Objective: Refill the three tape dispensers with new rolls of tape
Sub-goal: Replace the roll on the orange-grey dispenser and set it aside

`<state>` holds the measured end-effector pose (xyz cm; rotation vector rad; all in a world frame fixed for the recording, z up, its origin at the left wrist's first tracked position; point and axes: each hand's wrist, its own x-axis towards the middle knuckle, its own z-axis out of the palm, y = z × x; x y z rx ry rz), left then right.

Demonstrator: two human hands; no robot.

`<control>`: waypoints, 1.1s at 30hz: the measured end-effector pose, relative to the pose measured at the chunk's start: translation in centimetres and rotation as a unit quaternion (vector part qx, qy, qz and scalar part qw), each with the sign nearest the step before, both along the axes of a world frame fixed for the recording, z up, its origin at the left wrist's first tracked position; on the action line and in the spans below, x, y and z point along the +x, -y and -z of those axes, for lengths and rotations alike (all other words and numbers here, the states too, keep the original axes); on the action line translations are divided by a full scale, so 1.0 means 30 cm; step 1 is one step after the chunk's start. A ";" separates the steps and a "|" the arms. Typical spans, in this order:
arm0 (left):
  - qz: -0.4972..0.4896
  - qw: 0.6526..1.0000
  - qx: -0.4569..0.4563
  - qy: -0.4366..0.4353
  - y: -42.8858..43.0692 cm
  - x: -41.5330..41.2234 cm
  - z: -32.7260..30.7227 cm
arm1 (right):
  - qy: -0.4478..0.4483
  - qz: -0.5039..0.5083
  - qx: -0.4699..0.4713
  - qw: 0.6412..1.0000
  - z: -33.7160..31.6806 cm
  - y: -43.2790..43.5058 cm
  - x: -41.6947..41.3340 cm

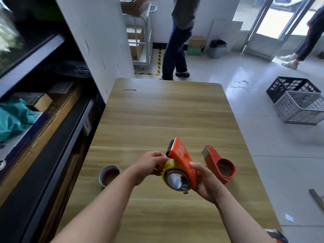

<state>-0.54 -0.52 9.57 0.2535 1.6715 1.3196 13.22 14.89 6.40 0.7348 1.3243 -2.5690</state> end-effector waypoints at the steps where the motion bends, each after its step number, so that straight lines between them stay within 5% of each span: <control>1: -0.025 1.000 0.016 0.008 -0.003 -0.001 -0.014 | 0.000 -0.013 0.011 1.000 0.002 -0.003 0.007; 9: -0.022 0.999 0.027 -0.036 -0.009 -0.013 -0.103 | 0.031 0.030 -0.023 0.999 0.039 0.000 0.034; 13: -0.019 0.996 0.065 -0.064 -0.021 0.017 -0.132 | 0.019 0.066 -0.113 0.991 0.026 -0.026 0.043; 17: -0.104 0.985 0.137 0.010 -0.042 0.040 -0.151 | 0.011 0.072 -0.180 0.981 0.007 -0.007 0.041; 21: -0.180 0.972 0.147 -0.034 -0.031 0.047 -0.128 | 0.014 0.055 -0.195 0.979 0.016 -0.004 0.021; 26: -0.099 0.975 0.199 -0.009 -0.010 0.042 -0.137 | 0.027 0.051 -0.205 0.977 0.042 -0.017 0.017; 33: -0.039 0.979 0.158 -0.126 -0.009 0.026 -0.184 | 0.045 0.037 -0.210 0.976 0.048 0.010 0.021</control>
